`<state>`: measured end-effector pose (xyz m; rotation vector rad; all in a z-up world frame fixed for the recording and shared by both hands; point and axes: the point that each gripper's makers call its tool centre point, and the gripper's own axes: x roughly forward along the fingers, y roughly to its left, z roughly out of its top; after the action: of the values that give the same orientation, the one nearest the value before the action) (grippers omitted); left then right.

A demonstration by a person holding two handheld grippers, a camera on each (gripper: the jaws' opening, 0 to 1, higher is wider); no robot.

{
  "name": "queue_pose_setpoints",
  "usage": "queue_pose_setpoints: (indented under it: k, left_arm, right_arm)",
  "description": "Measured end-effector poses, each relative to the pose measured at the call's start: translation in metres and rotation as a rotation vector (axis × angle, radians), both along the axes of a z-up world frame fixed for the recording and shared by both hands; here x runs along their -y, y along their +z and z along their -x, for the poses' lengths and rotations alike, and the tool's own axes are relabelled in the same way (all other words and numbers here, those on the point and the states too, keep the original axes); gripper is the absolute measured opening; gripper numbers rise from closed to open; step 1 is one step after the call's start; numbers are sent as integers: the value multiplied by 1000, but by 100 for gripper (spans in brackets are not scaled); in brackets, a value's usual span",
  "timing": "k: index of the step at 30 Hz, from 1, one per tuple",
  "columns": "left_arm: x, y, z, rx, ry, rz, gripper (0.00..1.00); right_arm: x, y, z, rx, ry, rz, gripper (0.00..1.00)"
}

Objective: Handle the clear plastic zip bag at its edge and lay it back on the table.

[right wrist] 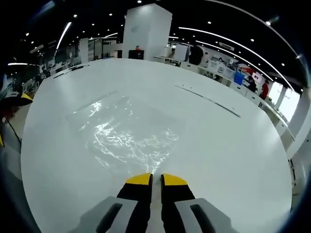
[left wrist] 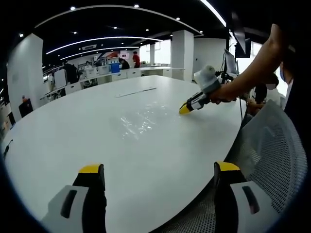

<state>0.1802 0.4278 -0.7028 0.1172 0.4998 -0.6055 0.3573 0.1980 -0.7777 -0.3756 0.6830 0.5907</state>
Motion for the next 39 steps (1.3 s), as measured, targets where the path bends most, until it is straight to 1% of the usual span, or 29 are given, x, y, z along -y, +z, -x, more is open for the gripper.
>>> queue_pose_setpoints:
  k: [3,6,9,16,19,23,30,36,39]
  left_arm:
    - [0,0,0,1,2,1,93]
    - [0,0,0,2,1,-2,93]
    - [0,1,0,3,1,0,92]
    - [3,2,1,5,-5,-3,92]
    - [3,2,1,6,-9,-6,92]
    - [4,3,1,7,-9,-5,92]
    - [4,2,1,-2,-21,-11,93]
    - [5,1,3,-14,-29,-17,92]
    - [6,2,3,-12,-35,-19,91]
  right_arm:
    - [1,0,-1,-11,-13,-9,1]
    - [0,-1,0,-9,-10,-1,0]
    - [1,1,1,-8,-19,-11,0]
    - [1,9,3,16,-10,-18,0]
    - [2,9,3,25,-9,-22,0]
    - [-1,14,4,32,-12,-43,0]
    - [-2,20,4,47,-14,-59,0]
    - [-5,30,7,64,-6,-67,0]
    - [-6,29,7,68,-5,-70,0]
